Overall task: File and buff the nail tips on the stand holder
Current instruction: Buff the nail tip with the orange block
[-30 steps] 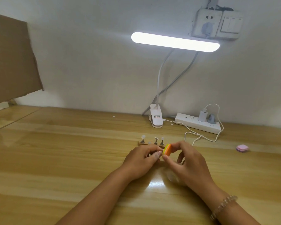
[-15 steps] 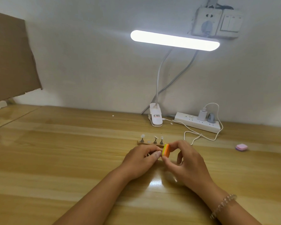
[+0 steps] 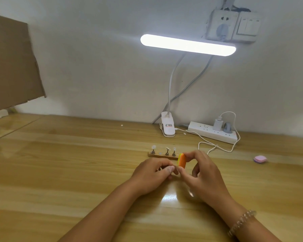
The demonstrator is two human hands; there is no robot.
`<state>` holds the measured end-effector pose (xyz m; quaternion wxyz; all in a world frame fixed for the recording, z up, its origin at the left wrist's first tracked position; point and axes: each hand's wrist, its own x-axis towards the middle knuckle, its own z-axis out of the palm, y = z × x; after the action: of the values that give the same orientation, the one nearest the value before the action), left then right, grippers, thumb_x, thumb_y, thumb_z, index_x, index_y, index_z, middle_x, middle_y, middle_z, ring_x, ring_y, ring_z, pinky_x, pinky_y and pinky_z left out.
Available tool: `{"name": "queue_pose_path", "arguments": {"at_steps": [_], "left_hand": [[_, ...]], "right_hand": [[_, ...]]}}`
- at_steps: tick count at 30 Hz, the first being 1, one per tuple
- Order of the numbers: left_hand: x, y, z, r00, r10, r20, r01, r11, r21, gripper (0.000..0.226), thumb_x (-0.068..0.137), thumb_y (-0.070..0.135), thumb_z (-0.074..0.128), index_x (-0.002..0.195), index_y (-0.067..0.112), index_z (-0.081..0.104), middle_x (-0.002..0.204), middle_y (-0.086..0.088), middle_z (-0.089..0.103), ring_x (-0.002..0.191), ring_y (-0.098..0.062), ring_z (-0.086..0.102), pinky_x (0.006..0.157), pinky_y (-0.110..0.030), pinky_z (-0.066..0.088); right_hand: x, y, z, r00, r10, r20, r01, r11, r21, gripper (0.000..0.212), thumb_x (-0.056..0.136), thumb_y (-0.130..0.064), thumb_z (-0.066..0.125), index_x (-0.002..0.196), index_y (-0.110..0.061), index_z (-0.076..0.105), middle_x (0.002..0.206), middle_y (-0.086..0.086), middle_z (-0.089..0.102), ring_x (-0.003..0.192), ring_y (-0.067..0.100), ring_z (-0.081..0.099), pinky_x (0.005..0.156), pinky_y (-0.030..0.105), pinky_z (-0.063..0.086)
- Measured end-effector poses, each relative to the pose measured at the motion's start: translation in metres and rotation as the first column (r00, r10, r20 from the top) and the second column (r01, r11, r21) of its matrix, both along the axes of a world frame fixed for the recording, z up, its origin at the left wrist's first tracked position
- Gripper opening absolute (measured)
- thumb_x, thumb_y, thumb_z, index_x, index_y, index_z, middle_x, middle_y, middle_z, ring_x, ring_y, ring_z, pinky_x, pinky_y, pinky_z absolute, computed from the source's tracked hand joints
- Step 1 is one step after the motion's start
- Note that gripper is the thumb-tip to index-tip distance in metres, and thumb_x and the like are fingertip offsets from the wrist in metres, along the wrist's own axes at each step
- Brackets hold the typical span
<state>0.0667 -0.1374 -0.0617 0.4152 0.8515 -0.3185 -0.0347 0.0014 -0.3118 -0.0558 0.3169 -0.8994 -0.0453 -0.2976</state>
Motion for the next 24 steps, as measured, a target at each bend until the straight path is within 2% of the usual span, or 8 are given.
{"name": "queue_pose_path", "arguments": {"at_steps": [2, 6, 8, 10, 14, 17, 20, 24], "left_hand": [[0.0, 0.0, 0.001, 1.0, 0.004, -0.003, -0.004, 1.0, -0.003, 0.021, 0.101, 0.033, 0.053, 0.095, 0.042, 0.071, 0.074, 0.021, 0.068, 0.081, -0.003, 0.062, 0.081, -0.035, 0.049], [-0.002, -0.001, 0.002, 1.0, 0.01, -0.026, -0.011, 0.999, -0.05, 0.021, 0.102, 0.029, 0.052, 0.094, 0.04, 0.069, 0.081, 0.019, 0.072, 0.091, -0.004, 0.065, 0.09, -0.039, 0.051], [-0.002, 0.0, 0.001, 1.0, 0.011, -0.03, -0.013, 0.997, -0.082, 0.021, 0.102, 0.026, 0.051, 0.096, 0.034, 0.069, 0.086, 0.018, 0.073, 0.095, -0.004, 0.065, 0.093, -0.039, 0.05], [-0.001, -0.001, 0.0, 0.999, 0.017, -0.04, -0.021, 0.993, -0.113, 0.02, 0.103, 0.024, 0.05, 0.098, 0.031, 0.068, 0.089, 0.017, 0.074, 0.094, -0.002, 0.066, 0.09, -0.038, 0.051], [0.001, -0.001, -0.002, 0.999, 0.036, -0.027, -0.039, 0.993, -0.111, 0.019, 0.102, 0.023, 0.051, 0.092, 0.034, 0.063, 0.076, 0.022, 0.063, 0.072, -0.003, 0.057, 0.078, -0.042, 0.052], [0.0, 0.0, -0.001, 1.0, 0.024, 0.002, -0.024, 0.998, -0.061, 0.019, 0.101, 0.026, 0.052, 0.092, 0.037, 0.064, 0.084, 0.024, 0.068, 0.081, 0.0, 0.062, 0.085, -0.037, 0.052], [-0.001, 0.0, -0.001, 0.999, 0.035, 0.025, -0.035, 0.999, -0.011, 0.018, 0.101, 0.028, 0.051, 0.098, 0.037, 0.065, 0.089, 0.02, 0.067, 0.084, -0.004, 0.06, 0.086, -0.035, 0.05], [-0.001, -0.001, 0.0, 0.999, 0.039, 0.032, -0.039, 0.999, -0.005, 0.017, 0.101, 0.028, 0.051, 0.103, 0.035, 0.067, 0.088, 0.019, 0.068, 0.086, -0.005, 0.061, 0.085, -0.034, 0.049]], "right_hand": [[0.0, -0.001, 0.0, 1.0, 0.017, -0.02, -0.016, 0.999, 0.045, 0.026, 0.076, -0.023, 0.079, 0.096, -0.023, 0.062, 0.093, -0.013, 0.061, 0.058, 0.011, 0.054, 0.062, 0.023, 0.045], [0.004, -0.001, -0.001, 0.995, 0.036, -0.09, -0.028, 0.996, 0.089, 0.03, 0.078, -0.022, 0.078, 0.105, -0.023, 0.063, 0.098, -0.012, 0.063, 0.056, 0.012, 0.056, 0.076, 0.031, 0.048], [0.004, -0.002, -0.001, 0.995, 0.031, -0.095, -0.021, 0.994, 0.11, 0.031, 0.078, -0.019, 0.078, 0.105, -0.024, 0.063, 0.097, -0.011, 0.065, 0.056, 0.01, 0.056, 0.072, 0.028, 0.046], [0.001, -0.002, 0.0, 0.998, 0.006, -0.057, 0.001, 0.992, 0.125, 0.029, 0.076, -0.02, 0.079, 0.1, -0.027, 0.063, 0.094, -0.012, 0.067, 0.056, 0.01, 0.054, 0.064, 0.026, 0.046], [-0.008, 0.009, 0.003, 0.998, 0.058, -0.033, -0.06, 0.997, -0.043, 0.027, 0.075, -0.028, 0.078, 0.096, -0.032, 0.061, 0.091, -0.019, 0.062, 0.06, 0.009, 0.055, 0.071, 0.031, 0.049], [-0.005, 0.007, 0.004, 1.0, -0.03, -0.002, 0.03, 0.999, -0.035, 0.028, 0.075, -0.027, 0.08, 0.097, -0.027, 0.062, 0.091, -0.017, 0.061, 0.061, 0.006, 0.054, 0.072, 0.036, 0.05], [-0.008, 0.008, 0.003, 1.0, 0.007, -0.007, -0.008, 0.993, -0.116, 0.029, 0.074, -0.03, 0.079, 0.097, -0.028, 0.062, 0.09, -0.017, 0.059, 0.062, 0.004, 0.051, 0.068, 0.034, 0.049], [-0.008, 0.007, 0.004, 0.999, -0.023, -0.022, 0.023, 0.999, -0.031, 0.026, 0.072, -0.034, 0.079, 0.09, -0.03, 0.061, 0.086, -0.017, 0.061, 0.059, 0.01, 0.055, 0.069, 0.03, 0.047]]}}
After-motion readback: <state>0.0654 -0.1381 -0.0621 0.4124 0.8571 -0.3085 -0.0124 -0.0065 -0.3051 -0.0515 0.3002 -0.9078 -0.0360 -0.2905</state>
